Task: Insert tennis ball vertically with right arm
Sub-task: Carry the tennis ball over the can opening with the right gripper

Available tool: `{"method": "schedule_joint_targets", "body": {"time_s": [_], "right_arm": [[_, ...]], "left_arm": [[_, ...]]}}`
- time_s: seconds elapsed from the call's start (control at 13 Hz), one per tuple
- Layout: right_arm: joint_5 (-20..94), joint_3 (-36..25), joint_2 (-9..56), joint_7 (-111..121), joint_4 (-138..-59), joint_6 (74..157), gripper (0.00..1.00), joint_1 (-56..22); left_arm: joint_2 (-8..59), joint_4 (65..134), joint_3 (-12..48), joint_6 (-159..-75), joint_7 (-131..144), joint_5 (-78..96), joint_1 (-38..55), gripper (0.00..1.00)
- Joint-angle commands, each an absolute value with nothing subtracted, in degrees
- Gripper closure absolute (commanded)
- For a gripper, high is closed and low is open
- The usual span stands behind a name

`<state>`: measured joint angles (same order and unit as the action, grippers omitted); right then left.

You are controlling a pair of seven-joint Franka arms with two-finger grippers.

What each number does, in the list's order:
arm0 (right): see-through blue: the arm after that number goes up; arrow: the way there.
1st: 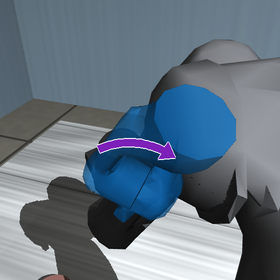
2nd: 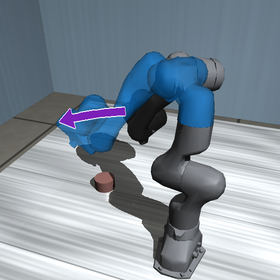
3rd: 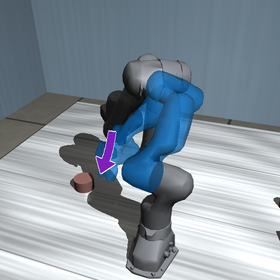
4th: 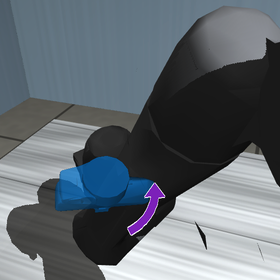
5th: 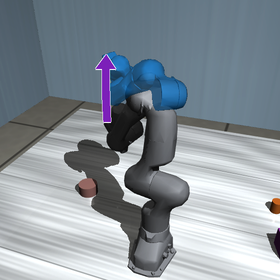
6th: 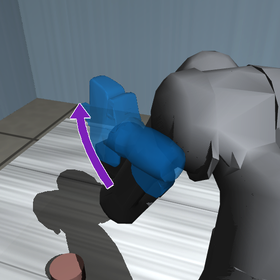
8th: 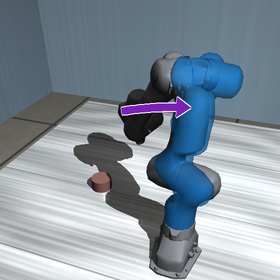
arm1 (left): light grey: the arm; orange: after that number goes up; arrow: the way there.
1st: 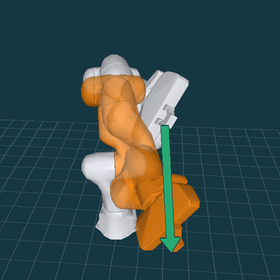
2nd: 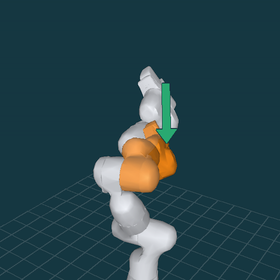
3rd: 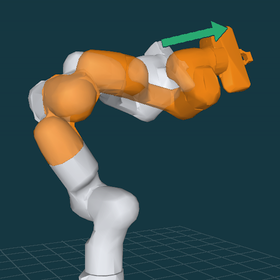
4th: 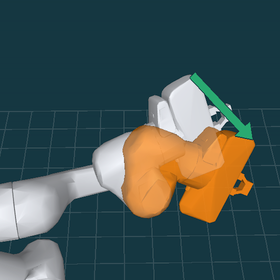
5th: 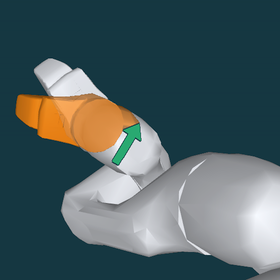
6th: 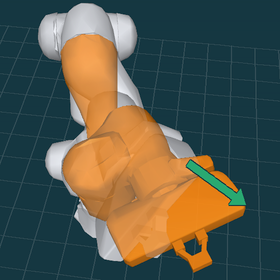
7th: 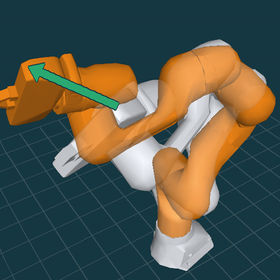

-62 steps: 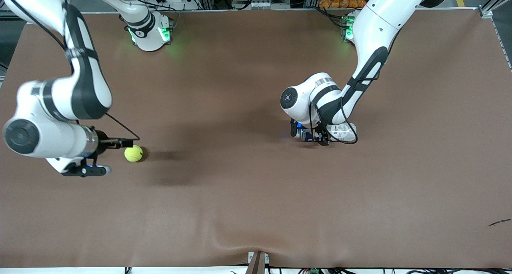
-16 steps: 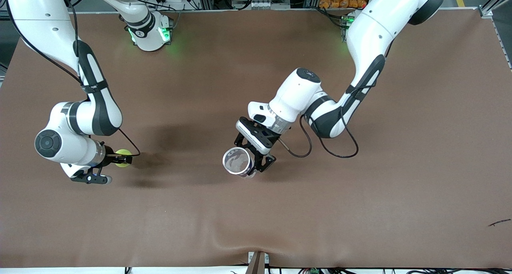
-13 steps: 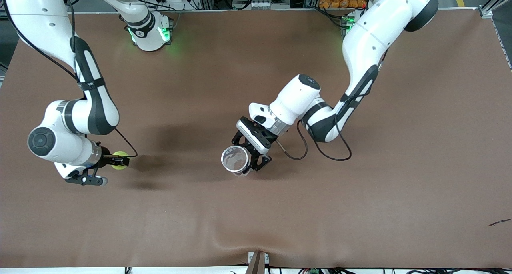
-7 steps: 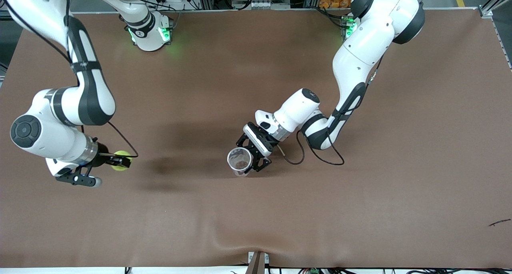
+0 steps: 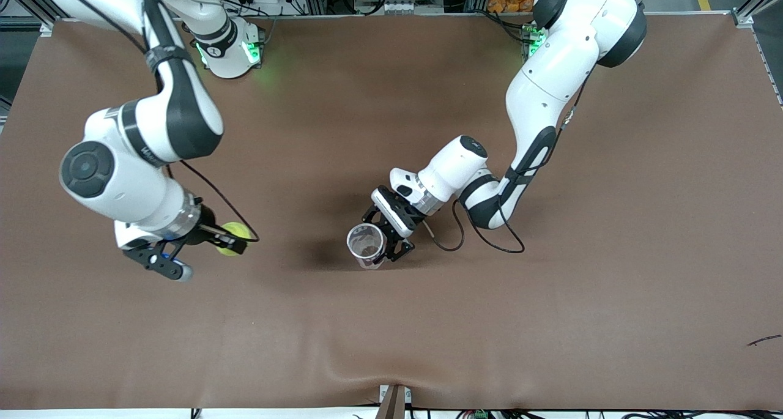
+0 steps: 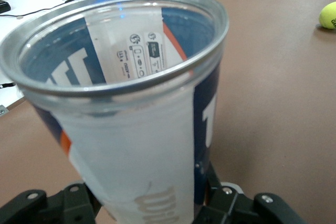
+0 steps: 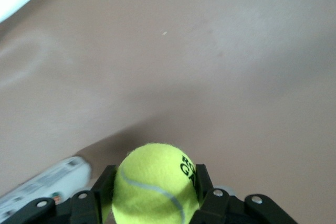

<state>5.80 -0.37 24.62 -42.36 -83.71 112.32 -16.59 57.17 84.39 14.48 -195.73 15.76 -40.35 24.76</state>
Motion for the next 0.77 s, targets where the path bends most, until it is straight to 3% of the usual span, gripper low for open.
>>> {"method": "schedule_joint_targets", "body": {"time_s": [0.0, 0.15, 0.69], "right_arm": [[7.0, -1.0, 27.2, -54.7, -78.2, 112.3, 1.00, -21.6], [6.9, -1.1, 30.6, -63.5, -72.8, 113.4, 1.00, -26.1], [6.2, -1.4, 34.9, -72.3, -71.4, 122.8, 1.00, -32.0]], "left_arm": [[57.1, 83.9, 12.2, -194.9, 16.1, -41.0, 26.8, 0.26], [57.2, 83.9, 11.8, -193.7, 16.2, -41.0, 27.2, 0.26], [57.3, 83.9, 11.7, -193.7, 16.3, -40.9, 27.7, 0.26]]}}
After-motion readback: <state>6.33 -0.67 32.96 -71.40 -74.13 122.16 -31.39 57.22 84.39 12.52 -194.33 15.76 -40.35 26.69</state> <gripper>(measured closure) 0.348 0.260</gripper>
